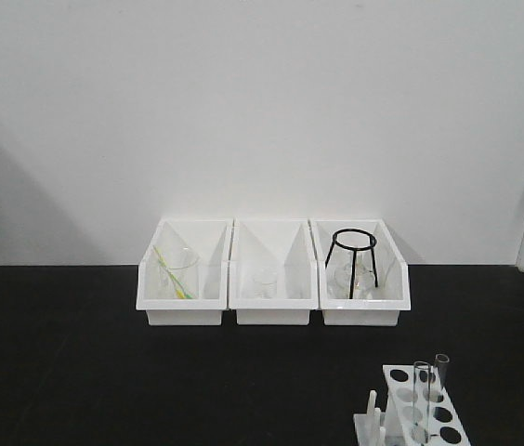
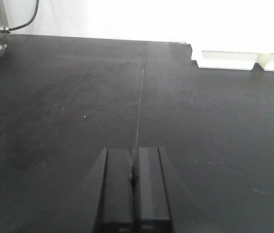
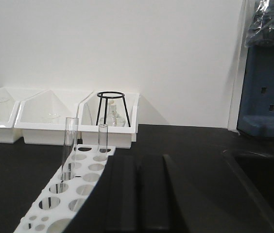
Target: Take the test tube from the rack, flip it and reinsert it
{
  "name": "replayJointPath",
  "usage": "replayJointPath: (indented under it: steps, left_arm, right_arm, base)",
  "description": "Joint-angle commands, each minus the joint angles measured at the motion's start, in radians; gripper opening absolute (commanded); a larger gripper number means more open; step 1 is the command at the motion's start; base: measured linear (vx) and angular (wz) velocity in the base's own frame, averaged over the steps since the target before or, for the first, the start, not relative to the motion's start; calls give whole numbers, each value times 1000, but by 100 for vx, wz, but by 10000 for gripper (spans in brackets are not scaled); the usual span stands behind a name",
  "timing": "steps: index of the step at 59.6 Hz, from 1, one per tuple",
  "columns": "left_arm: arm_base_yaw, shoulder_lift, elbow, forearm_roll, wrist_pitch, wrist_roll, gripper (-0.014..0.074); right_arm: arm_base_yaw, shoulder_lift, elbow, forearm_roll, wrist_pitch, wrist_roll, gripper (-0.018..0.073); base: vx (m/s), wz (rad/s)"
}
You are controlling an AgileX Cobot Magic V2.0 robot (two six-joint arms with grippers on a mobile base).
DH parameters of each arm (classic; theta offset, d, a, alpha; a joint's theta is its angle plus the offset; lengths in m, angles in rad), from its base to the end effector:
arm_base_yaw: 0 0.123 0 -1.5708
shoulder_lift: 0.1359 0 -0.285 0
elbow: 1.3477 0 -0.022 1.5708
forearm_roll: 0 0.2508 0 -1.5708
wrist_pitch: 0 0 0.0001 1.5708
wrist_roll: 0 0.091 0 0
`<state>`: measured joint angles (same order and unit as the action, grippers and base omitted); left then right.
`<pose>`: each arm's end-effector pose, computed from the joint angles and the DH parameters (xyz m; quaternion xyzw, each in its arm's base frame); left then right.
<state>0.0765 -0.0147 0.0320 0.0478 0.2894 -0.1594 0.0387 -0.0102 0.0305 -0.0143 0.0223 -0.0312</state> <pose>0.0543 0.0054 0.1770 -0.0783 0.7763 -0.0063 0.6255 0.0569 0.0022 0.2014 -0.0290 0.6906 -0.0026 0.7227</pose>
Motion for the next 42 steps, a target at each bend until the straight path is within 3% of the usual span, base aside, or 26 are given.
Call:
replayJointPath:
  steps: [1, 42]
  left_arm:
    - [-7, -12, 0, -4, -87, 0, -6]
    - [-7, -12, 0, -4, -87, 0, -6]
  right_arm:
    - [-3, -11, 1, -2, -73, 2, -12]
    - [-3, -10, 1, 6, -58, 0, -12]
  base:
    - [0, 0]
    - [0, 0]
